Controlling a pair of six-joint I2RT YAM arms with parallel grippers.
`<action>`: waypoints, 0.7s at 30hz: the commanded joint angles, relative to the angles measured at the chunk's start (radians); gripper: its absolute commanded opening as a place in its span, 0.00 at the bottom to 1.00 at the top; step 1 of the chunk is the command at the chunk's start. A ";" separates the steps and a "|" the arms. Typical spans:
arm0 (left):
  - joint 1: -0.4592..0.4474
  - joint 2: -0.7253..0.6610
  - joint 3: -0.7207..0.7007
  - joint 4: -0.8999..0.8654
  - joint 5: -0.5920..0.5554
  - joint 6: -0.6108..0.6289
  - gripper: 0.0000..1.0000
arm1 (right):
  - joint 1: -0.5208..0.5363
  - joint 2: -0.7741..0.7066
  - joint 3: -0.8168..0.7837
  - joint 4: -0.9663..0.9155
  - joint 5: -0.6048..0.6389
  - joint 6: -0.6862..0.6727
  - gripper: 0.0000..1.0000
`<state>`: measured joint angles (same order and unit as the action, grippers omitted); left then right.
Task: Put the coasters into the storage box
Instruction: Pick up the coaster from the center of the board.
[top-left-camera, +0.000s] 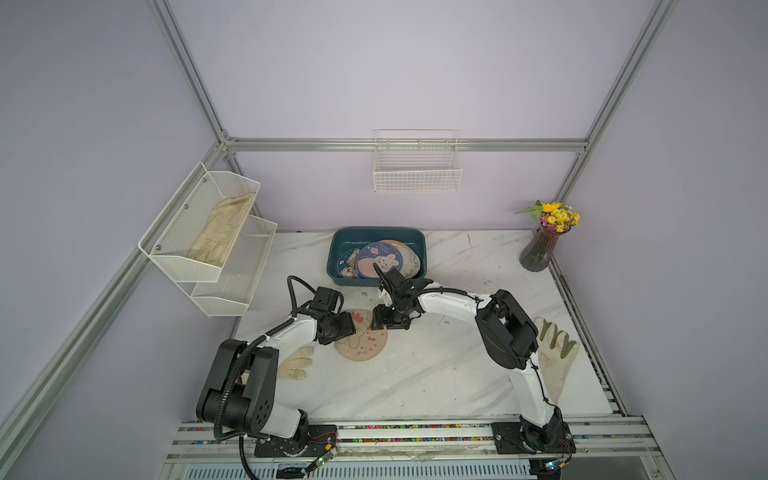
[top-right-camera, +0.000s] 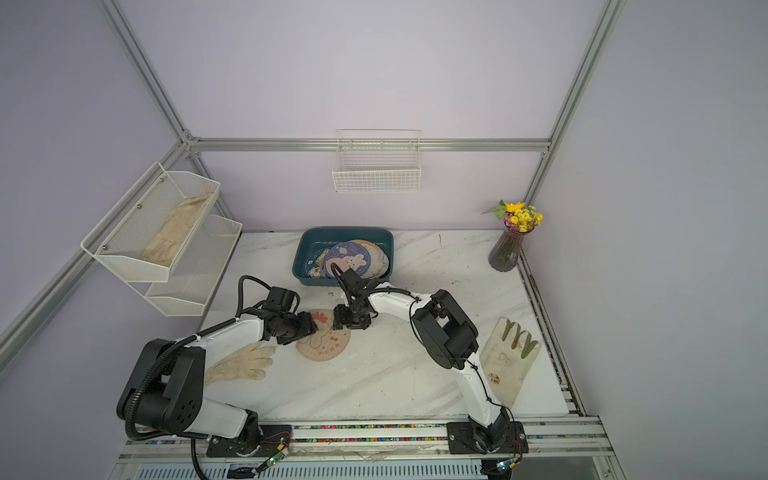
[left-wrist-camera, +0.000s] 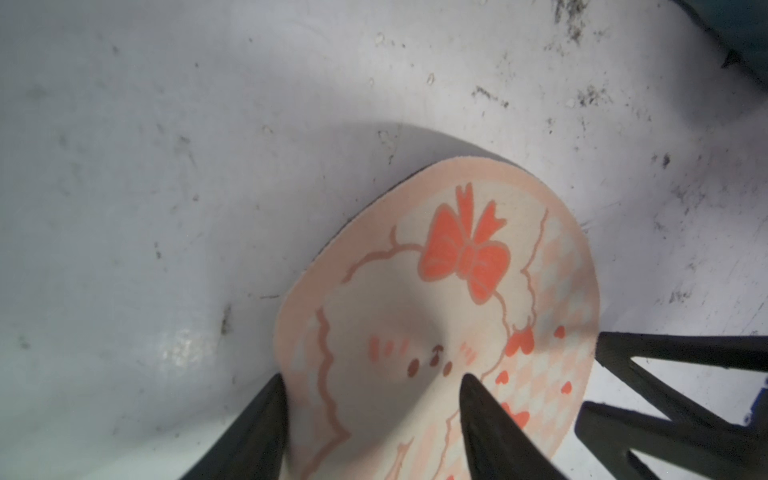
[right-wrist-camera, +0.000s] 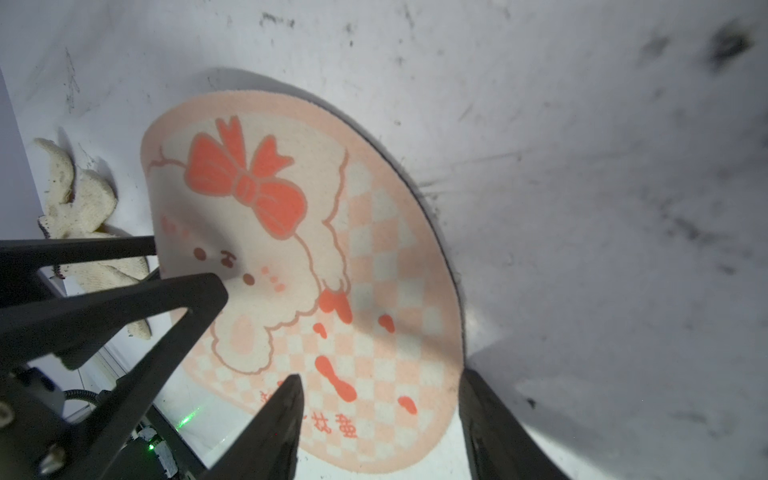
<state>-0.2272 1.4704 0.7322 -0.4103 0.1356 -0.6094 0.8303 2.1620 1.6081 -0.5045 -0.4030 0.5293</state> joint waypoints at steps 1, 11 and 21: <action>-0.011 0.002 -0.024 -0.011 0.037 -0.005 0.55 | 0.013 0.028 -0.005 -0.022 -0.002 0.009 0.61; -0.011 -0.040 0.012 -0.042 0.049 -0.007 0.09 | -0.014 -0.051 -0.063 -0.010 0.014 -0.003 0.63; -0.013 -0.136 0.129 -0.096 0.129 -0.011 0.00 | -0.086 -0.212 -0.189 0.018 -0.016 0.002 0.65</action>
<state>-0.2325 1.3731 0.7418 -0.4854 0.2230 -0.6170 0.7628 2.0254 1.4502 -0.4843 -0.4114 0.5274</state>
